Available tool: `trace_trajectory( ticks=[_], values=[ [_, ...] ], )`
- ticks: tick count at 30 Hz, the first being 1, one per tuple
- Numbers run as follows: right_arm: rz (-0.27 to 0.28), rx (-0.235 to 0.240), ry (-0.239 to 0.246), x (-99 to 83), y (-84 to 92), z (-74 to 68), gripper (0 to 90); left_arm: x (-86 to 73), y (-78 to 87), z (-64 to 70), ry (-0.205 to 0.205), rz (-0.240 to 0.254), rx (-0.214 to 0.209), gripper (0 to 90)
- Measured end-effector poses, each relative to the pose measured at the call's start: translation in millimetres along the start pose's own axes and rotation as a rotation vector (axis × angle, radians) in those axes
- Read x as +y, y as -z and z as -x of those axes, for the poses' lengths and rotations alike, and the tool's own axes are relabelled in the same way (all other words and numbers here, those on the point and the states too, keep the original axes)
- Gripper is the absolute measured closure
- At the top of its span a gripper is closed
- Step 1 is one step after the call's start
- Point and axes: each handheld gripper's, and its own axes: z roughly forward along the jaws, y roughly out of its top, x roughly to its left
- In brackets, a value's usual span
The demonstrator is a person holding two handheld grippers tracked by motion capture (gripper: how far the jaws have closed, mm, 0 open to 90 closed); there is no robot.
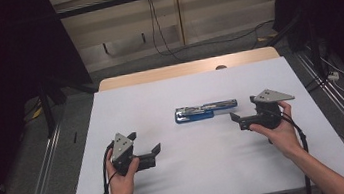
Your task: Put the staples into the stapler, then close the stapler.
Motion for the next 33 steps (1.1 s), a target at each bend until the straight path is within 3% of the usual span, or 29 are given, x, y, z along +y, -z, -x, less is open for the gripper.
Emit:
trace_trajectory(
  ticks=[7, 13, 18, 29, 33],
  values=[
    [0.007, -0.029, -0.010, -7.3, 9.9, 2.7, 3.4, -0.3, -0.5, 0.2, -0.003, 0.001, -0.010, 4.8],
    [-0.004, -0.038, -0.016, -10.0, 8.4, 3.3, 5.2, -2.1, -2.6, 1.0, -0.006, -0.015, -0.018, 4.8],
    [-0.007, -0.037, -0.008, -9.8, 6.3, 2.1, 6.7, 0.2, -5.1, 0.1, -0.011, 0.004, -0.010, 5.1],
    [-0.025, -0.029, 0.003, -9.8, -2.2, 0.1, 13.0, 3.4, -25.9, 6.6, -0.019, -0.019, -0.080, 4.6],
    [-0.032, -0.016, 0.007, -10.2, -2.1, -1.6, 19.4, 5.8, -32.2, 9.1, -0.030, -0.021, -0.090, 4.5]
  ],
)
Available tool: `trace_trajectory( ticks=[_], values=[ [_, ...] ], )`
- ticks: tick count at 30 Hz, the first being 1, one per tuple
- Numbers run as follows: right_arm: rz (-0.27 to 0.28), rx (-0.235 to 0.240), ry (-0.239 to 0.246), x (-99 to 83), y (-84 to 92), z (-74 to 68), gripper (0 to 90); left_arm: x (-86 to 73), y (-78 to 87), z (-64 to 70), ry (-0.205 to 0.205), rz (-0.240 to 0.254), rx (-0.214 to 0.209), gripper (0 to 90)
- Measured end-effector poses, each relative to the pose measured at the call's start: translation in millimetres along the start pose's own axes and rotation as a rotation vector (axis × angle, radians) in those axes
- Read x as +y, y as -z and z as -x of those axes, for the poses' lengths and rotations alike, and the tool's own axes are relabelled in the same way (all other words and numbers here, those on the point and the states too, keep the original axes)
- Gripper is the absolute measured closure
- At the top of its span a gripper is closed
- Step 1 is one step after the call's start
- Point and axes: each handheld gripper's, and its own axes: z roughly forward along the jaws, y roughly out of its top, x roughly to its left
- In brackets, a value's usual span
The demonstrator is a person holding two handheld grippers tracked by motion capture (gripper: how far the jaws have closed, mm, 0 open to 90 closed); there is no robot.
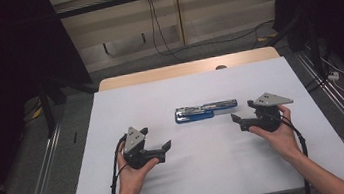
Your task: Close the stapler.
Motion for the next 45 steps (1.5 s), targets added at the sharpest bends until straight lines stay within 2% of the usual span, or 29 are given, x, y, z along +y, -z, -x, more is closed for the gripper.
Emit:
trace_trajectory(
  ticks=[10, 12, 19, 30, 33, 34, 36, 37, 41, 45],
  values=[
    [-0.001, 0.031, 0.016, -0.5, -2.2, -2.3, 35.8, 10.0, -24.1, 2.2, -0.005, -0.005, -0.002, 4.1],
    [-0.004, 0.040, 0.022, -0.4, -3.2, -2.6, 41.6, 10.9, -27.6, 1.5, -0.007, -0.010, -0.006, 4.0],
    [-0.019, 0.053, 0.025, -0.1, -5.5, -3.2, 53.9, 17.4, -41.4, -0.1, -0.005, -0.014, 0.005, 4.1],
    [-0.047, 0.061, 0.015, -0.7, -8.2, 4.2, 84.0, 34.8, -60.3, -8.2, 0.008, 0.015, 0.036, 4.8],
    [-0.050, 0.062, 0.022, -0.4, -9.5, 5.1, 90.0, 40.3, -64.5, -10.9, 0.003, 0.003, 0.040, 5.2],
    [-0.056, 0.065, 0.025, -0.5, -10.3, 5.4, 90.0, 41.2, -65.6, -12.1, 0.014, 0.016, 0.039, 5.2],
    [-0.059, 0.063, 0.030, -0.4, -11.3, 5.5, 90.0, 41.1, -67.3, -12.6, 0.020, 0.011, 0.040, 5.3],
    [-0.059, 0.063, 0.033, -0.2, -11.5, 5.4, 90.0, 39.4, -68.2, -13.0, 0.005, -0.004, 0.049, 5.4],
    [-0.060, 0.060, 0.045, 1.0, -12.4, 5.6, 90.0, 35.1, -72.1, -13.8, 0.004, -0.046, 0.041, 7.0],
    [-0.070, 0.056, 0.047, 0.5, -14.7, 7.4, 90.0, 35.7, -75.6, -12.5, 0.001, -0.033, 0.043, 13.7]
  ],
)
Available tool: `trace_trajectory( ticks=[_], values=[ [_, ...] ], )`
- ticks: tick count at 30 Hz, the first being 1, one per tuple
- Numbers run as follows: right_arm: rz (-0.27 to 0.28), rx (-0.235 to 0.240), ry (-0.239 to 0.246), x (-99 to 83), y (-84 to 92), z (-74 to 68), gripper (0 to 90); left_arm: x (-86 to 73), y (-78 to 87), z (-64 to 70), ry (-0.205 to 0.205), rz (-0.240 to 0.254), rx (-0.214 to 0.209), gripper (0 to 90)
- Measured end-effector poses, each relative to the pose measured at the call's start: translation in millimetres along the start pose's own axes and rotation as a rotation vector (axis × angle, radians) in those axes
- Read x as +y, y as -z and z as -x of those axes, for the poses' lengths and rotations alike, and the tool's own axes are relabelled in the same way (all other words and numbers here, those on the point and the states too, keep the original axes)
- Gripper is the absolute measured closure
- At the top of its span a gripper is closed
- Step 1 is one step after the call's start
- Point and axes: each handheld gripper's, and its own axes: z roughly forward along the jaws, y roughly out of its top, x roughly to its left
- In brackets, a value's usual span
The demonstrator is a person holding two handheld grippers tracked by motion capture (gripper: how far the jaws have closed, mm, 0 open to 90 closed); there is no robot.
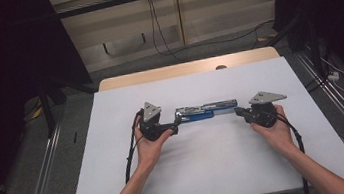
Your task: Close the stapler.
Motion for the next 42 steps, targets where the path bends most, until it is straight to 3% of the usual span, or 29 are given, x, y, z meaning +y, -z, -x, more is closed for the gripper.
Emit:
trace_trajectory(
  ticks=[7, 10, 14, 20, 25, 42],
  values=[
    [-0.015, 0.002, 0.004, 0.6, -3.5, 0.0, 90.0, -0.3, -4.7, 3.9, -0.025, -0.015, -0.021, 27.6],
    [-0.021, 0.002, 0.007, 0.1, -4.5, -0.5, 90.0, -0.5, -6.9, 3.9, -0.004, -0.014, -0.020, 35.7],
    [-0.023, 0.003, 0.008, 0.5, -5.3, -0.6, 90.0, 4.6, -11.6, 2.4, -0.012, -0.017, -0.042, 54.5],
    [-0.026, 0.003, 0.010, 0.2, -5.2, 0.1, 90.0, 3.7, -19.3, 8.1, -0.040, -0.046, -0.079, 73.6],
    [-0.027, 0.002, 0.012, 0.1, -5.2, 0.3, 90.0, 1.5, -22.0, 7.2, -0.027, -0.057, -0.106, 86.9],
    [-0.049, -0.009, 0.018, 1.5, -9.9, 1.8, 90.0, -8.0, -32.9, 2.5, -0.045, -0.134, -0.079, 90.0]
  ],
)
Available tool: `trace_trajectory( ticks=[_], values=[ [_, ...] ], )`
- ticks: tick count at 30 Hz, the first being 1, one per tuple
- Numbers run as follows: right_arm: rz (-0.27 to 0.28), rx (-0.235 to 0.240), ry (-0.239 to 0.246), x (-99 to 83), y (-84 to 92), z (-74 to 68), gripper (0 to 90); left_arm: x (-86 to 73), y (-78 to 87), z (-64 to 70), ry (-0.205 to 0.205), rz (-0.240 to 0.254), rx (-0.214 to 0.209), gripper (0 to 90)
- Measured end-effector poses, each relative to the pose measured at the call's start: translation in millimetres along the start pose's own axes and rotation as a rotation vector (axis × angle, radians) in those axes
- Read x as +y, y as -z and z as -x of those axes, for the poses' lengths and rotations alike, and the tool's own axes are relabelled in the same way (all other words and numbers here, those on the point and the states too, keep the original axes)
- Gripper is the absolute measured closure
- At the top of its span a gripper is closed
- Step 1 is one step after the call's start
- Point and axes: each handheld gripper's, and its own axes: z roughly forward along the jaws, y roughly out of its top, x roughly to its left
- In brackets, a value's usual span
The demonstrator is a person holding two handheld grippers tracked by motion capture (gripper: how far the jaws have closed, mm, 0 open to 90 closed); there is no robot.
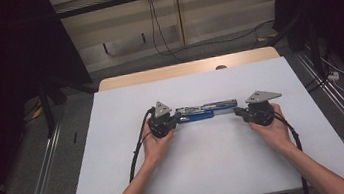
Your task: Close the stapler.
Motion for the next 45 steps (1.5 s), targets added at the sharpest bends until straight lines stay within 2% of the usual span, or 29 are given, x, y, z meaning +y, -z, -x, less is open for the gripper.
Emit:
trace_trajectory(
  ticks=[3, 4, 9, 10, 11, 12, 15, 20, 23, 25, 27, 28, 35, 45],
  values=[
    [-0.006, -0.001, 0.002, 0.6, -0.7, -0.4, 90.0, -1.1, -1.6, -0.6, 0.006, -0.010, 0.001, 90.0],
    [-0.009, -0.003, 0.004, 0.6, -0.7, -0.3, 90.0, -1.2, -1.6, -2.0, -0.003, -0.014, 0.007, 90.0],
    [-0.024, -0.014, 0.006, 0.8, -2.0, 1.9, 90.0, -1.9, -3.4, -2.2, 0.006, -0.011, 0.009, 90.0],
    [-0.028, -0.017, 0.005, 1.2, -2.8, 2.4, 90.0, -1.6, -3.4, -3.1, -0.002, -0.013, 0.013, 90.0],
    [-0.034, -0.021, 0.006, 1.6, -3.4, 2.7, 90.0, -1.8, -4.1, -2.8, 0.008, -0.008, 0.011, 90.0],
    [-0.036, -0.021, 0.002, 1.8, -3.9, 3.0, 90.0, -1.4, -4.4, -3.8, -0.004, -0.009, 0.019, 90.0],
    [-0.049, -0.026, 0.006, 2.9, -5.5, 4.1, 90.0, -0.6, -5.9, -4.4, -0.001, -0.012, 0.013, 90.0],
    [-0.080, -0.038, 0.010, 2.1, -6.5, 5.2, 90.0, 0.9, -7.1, -2.8, -0.023, -0.013, 0.025, 90.0],
    [-0.097, -0.048, 0.020, 3.4, -7.2, 6.7, 90.0, 0.4, -7.3, -2.9, -0.011, -0.012, 0.012, 90.0],
    [-0.114, -0.052, 0.018, 3.5, -9.0, 7.8, 90.0, 0.7, -7.1, -3.3, -0.023, -0.013, 0.020, 90.0],
    [-0.130, -0.054, 0.015, 2.2, -11.1, 8.0, 90.0, 0.4, -7.2, -3.1, -0.014, -0.012, 0.013, 90.0],
    [-0.135, -0.054, 0.015, 1.7, -11.7, 8.2, 90.0, 0.5, -6.6, -4.3, -0.027, -0.019, 0.017, 90.0],
    [-0.170, -0.058, 0.025, 4.4, -17.5, 9.0, 90.0, 0.2, -6.6, -4.3, -0.023, -0.017, 0.014, 90.0],
    [-0.157, -0.060, 0.014, 6.6, -24.4, 9.3, 90.0, 0.0, -6.6, -4.0, -0.018, -0.015, 0.017, 90.0]
  ],
)
